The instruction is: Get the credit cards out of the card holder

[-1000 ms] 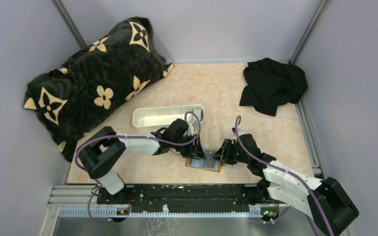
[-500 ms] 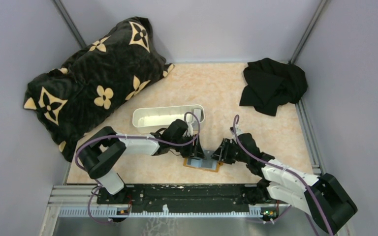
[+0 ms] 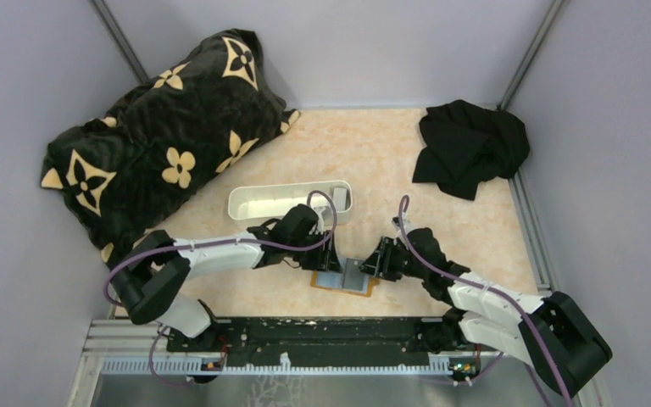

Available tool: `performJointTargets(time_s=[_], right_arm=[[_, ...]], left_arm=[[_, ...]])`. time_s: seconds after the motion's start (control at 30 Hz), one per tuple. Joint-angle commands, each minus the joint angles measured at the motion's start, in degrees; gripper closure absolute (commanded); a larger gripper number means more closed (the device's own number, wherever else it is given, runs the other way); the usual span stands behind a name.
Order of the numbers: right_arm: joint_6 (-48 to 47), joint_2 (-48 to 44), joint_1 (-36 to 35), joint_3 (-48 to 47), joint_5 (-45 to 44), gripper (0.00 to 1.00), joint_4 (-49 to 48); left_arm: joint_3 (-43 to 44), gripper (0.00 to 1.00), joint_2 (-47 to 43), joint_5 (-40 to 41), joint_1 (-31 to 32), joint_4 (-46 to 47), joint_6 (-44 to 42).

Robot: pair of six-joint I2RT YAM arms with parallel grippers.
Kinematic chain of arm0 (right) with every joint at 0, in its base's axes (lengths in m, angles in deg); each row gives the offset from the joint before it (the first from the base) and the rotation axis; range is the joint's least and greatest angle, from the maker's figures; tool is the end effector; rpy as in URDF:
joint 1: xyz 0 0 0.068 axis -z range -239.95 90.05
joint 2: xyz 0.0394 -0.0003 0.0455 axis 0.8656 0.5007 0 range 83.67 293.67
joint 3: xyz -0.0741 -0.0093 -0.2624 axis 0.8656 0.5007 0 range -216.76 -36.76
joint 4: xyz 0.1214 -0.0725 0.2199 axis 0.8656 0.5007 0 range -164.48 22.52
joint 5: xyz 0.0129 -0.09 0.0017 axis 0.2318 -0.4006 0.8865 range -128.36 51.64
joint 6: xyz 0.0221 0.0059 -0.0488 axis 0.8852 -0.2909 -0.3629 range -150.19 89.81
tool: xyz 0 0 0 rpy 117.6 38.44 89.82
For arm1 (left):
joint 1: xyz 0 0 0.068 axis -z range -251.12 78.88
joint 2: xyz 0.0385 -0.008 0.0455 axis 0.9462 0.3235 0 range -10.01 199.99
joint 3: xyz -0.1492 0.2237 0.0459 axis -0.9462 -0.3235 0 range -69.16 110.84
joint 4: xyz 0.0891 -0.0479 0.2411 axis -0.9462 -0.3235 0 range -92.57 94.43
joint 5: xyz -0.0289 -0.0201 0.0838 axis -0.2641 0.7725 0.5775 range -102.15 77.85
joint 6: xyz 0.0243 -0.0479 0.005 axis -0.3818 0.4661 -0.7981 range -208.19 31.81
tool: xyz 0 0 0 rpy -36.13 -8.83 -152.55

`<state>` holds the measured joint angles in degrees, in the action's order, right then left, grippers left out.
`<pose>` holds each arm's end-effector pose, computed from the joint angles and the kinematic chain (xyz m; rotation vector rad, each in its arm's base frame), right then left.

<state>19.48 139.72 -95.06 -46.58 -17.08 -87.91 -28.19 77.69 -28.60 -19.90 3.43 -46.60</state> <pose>0.1360 0.1115 0.1391 0.0594 2.3754 1.1970 0.1761 -0.2353 0.1599 0.3706 2.6310 -1.0073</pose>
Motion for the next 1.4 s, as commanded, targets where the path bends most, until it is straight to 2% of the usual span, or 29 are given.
performJointTargets(time_s=[0.0,0.2,0.47,0.7,1.0,1.37], right_arm=[[-0.4,0.8,-0.7,-2.4,1.0,0.62,-3.8],[-0.7,1.7,-0.7,-2.8,1.2,0.62,-4.3],[-1.4,-1.8,-0.7,-2.1,-1.6,0.62,1.1],[-1.5,-5.4,-0.7,-0.8,-3.0,0.62,6.6],[-1.2,-15.2,-0.7,0.1,-5.3,0.62,17.8],[-1.0,-16.0,-0.7,1.7,-4.8,0.62,20.1]], left_arm=[[0.6,0.45,-3.4,6.6,-0.1,-7.5,-3.2],[-2.8,0.45,-2.4,11.3,-0.2,-8.8,-4.3],[-4.7,0.46,3.4,9.3,-0.2,-3.9,-3.2],[-5.3,0.46,2.8,9.5,-0.2,-4.0,-3.5],[-5.4,0.46,3.7,8.7,-0.2,-2.9,-3.2],[-4.3,0.46,4.0,8.4,-0.2,-3.0,-3.3]])
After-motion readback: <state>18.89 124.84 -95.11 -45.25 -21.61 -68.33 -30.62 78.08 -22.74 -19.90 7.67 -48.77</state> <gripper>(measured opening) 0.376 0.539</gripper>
